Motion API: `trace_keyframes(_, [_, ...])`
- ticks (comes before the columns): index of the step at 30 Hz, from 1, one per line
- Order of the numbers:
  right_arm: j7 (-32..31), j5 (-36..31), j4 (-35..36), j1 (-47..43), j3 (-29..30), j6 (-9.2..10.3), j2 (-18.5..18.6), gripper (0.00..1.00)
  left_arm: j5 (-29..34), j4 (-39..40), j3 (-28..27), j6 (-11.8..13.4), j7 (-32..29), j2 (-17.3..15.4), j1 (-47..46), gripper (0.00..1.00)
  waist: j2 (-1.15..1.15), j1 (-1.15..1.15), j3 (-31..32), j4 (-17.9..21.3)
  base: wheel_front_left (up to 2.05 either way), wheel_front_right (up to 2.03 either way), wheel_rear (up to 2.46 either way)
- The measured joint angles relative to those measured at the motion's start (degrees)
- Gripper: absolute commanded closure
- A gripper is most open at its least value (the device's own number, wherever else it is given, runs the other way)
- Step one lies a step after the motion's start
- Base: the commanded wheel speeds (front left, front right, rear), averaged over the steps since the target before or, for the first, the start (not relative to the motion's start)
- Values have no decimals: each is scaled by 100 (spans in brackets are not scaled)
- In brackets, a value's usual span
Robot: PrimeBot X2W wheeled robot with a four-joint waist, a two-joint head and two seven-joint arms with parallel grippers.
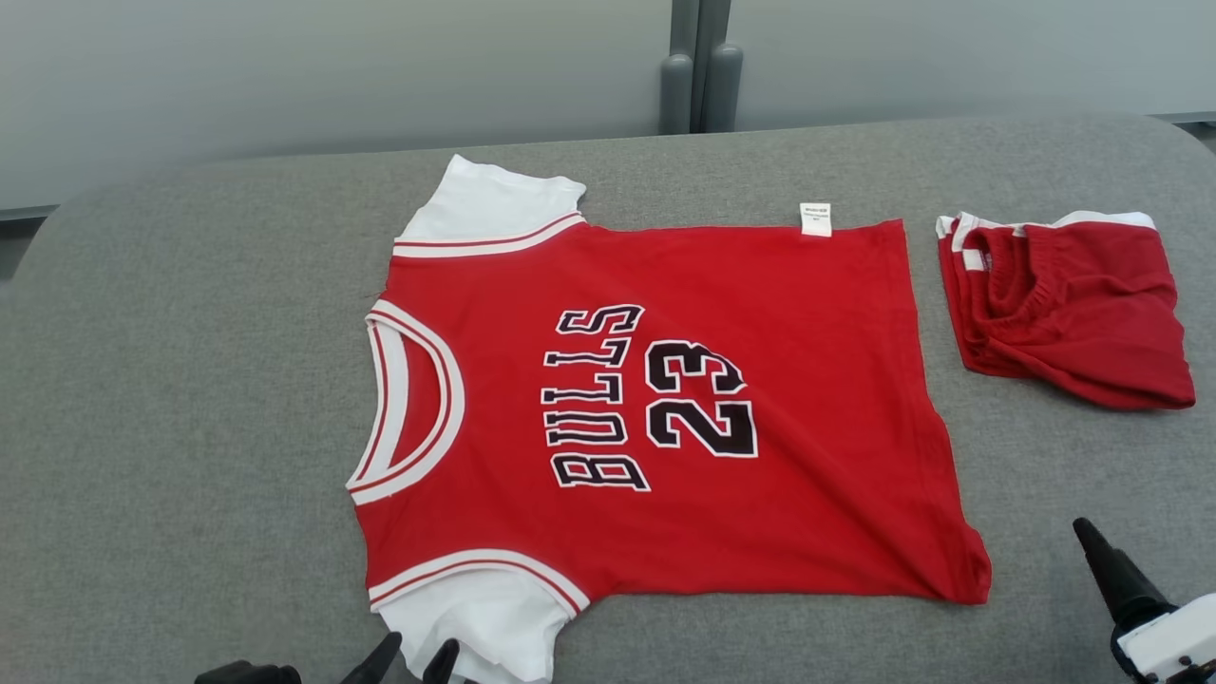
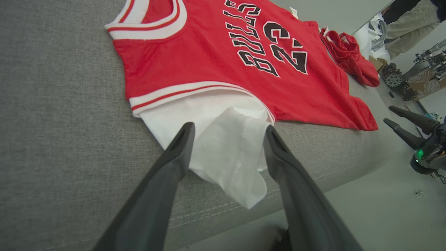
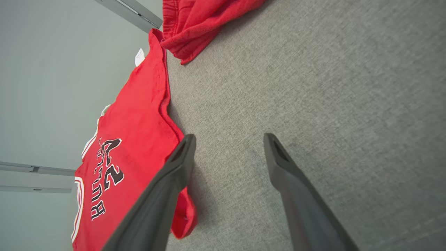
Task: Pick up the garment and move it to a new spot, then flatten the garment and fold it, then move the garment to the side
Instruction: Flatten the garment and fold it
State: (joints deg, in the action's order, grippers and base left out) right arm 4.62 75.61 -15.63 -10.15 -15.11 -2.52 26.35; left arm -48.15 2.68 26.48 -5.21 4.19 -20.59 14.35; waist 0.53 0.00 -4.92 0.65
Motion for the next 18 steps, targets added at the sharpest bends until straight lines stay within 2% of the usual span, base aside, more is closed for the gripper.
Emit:
trace_keyframes(6, [350,-554,470,198,148,-3,371,0,179,255,154,127,-286,-80,-93,0,0,0,117,135,0,0,0])
trace_keyframes(12, [521,-1028,837,425,66,21,479,0,365,461,-84,319,4,-32,-353,0,0,0,216,15,0,0,0])
trace_keyframes(15, [600,-1533,1001,684,-63,172,661,0,412,499,-181,379,182,142,-542,0,0,0,276,-19,0,0,0])
trace_keyframes(17, [646,-1859,1115,883,-158,267,755,0,461,497,-259,481,332,287,-680,0,0,0,319,-27,0,0,0])
trace_keyframes(18, [657,-2224,1233,1062,-288,357,814,0,575,482,-323,583,472,413,-853,0,0,0,358,-26,0,0,0])
